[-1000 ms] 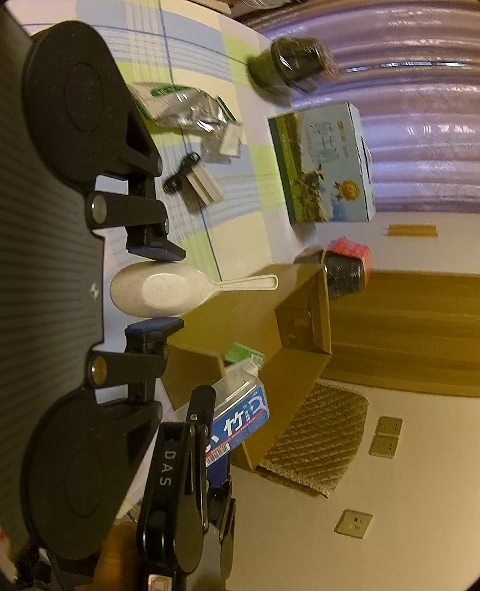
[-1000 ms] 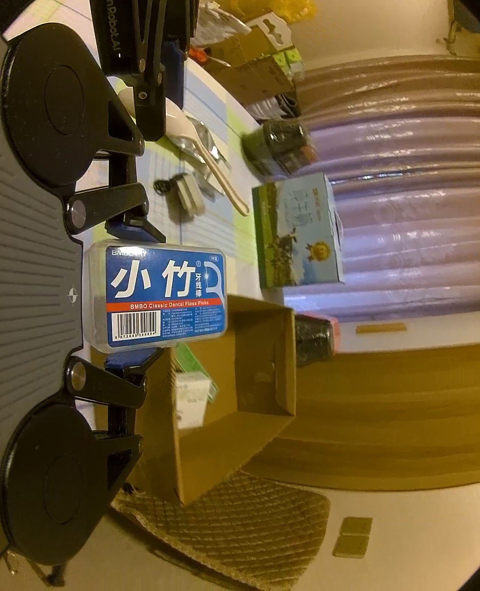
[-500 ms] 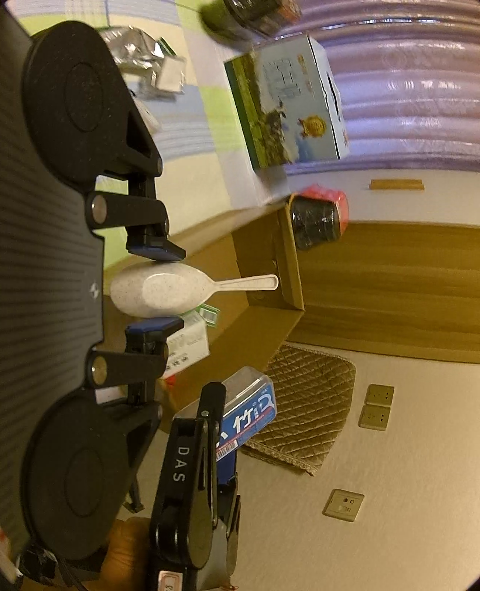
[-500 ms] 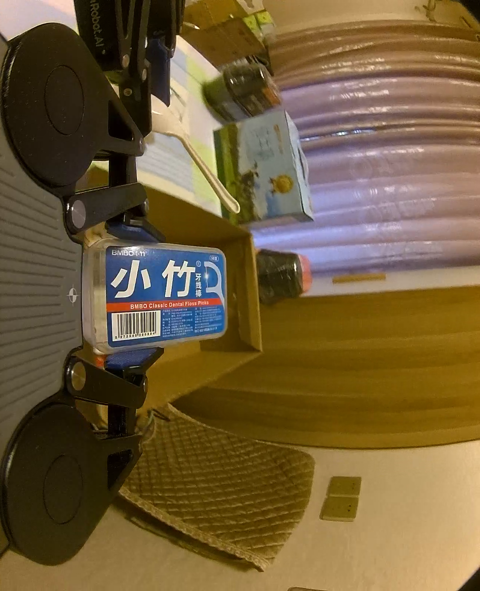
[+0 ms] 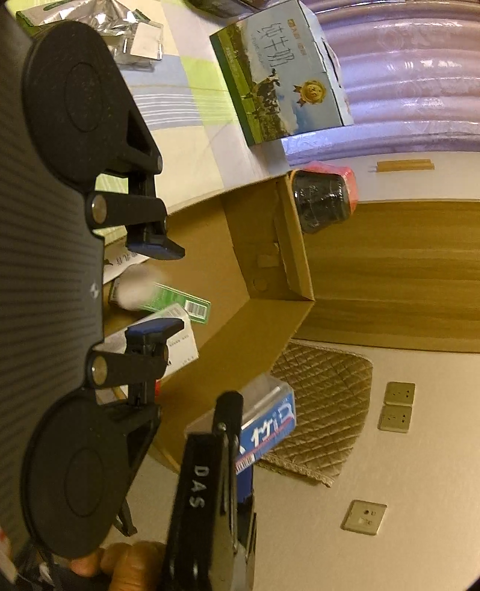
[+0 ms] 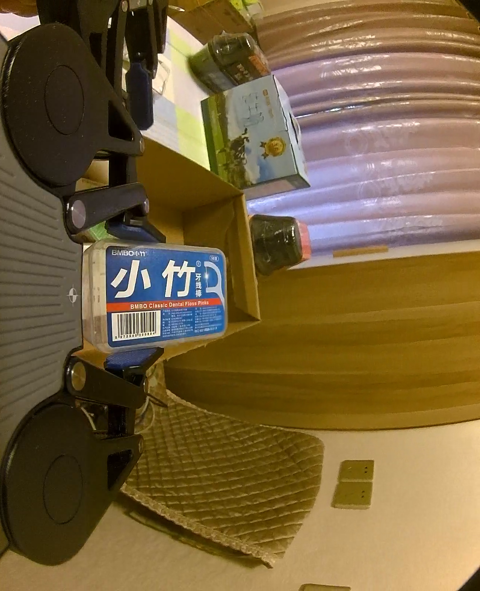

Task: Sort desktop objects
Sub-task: 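Lower the spoon and floss box into the cardboard box and open both tools, then withdraw both tools from the cardboard box back over the table, then grasp the foil snack bag with the left tool while the right tool grasps the white plug adapter, then lift the snack bag and plug adapter and carry both toward the cardboard box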

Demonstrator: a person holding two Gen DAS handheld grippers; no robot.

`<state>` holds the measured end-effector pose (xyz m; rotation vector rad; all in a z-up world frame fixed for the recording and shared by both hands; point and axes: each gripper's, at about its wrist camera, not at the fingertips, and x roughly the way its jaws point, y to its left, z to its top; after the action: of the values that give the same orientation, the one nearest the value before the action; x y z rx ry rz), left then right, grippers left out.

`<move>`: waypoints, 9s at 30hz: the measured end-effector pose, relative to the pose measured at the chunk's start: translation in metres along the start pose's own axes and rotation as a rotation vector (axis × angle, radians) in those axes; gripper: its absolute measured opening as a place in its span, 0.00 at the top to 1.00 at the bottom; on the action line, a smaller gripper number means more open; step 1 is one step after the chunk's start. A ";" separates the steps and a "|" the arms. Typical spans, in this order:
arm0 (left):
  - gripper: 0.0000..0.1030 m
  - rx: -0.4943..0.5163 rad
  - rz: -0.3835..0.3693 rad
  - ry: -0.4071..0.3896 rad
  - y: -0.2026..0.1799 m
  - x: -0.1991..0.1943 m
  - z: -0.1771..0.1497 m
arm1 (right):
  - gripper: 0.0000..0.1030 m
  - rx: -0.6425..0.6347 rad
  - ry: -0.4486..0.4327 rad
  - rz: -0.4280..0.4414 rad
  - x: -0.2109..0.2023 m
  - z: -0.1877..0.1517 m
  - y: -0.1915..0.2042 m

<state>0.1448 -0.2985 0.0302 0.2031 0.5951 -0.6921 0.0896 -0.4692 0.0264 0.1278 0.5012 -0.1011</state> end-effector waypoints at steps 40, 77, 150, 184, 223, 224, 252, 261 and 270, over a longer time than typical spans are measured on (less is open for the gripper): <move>0.56 -0.194 0.106 0.048 0.063 -0.071 -0.063 | 0.22 0.106 0.056 0.069 -0.015 -0.035 0.020; 0.09 -0.321 0.299 0.105 0.163 -0.193 -0.152 | 0.02 -0.006 0.198 0.241 -0.064 -0.096 0.150; 0.02 -0.224 0.186 0.332 0.334 0.015 -0.100 | 0.37 -0.393 0.348 0.375 0.210 -0.064 0.275; 0.55 -0.295 0.107 0.436 0.174 -0.112 -0.186 | 0.37 -0.161 0.399 0.297 0.011 -0.139 0.186; 0.38 -0.160 0.138 0.571 0.160 -0.080 -0.183 | 0.26 -0.212 0.394 0.248 0.002 -0.169 0.180; 0.36 -0.153 0.141 0.579 0.159 -0.078 -0.183 | 0.26 -0.210 0.392 0.246 0.002 -0.169 0.179; 0.58 -0.179 0.114 0.535 0.154 -0.102 -0.181 | 0.38 -0.204 0.385 0.238 0.001 -0.170 0.179; 0.58 -0.170 0.111 0.522 0.149 -0.108 -0.176 | 0.44 -0.208 0.358 0.228 -0.011 -0.164 0.181; 0.58 -0.168 0.111 0.497 0.142 -0.121 -0.170 | 0.44 -0.203 0.323 0.231 -0.027 -0.153 0.182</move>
<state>0.0871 -0.0638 -0.0415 0.2512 1.1046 -0.4789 0.0169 -0.2657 -0.0760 0.0018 0.8118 0.1997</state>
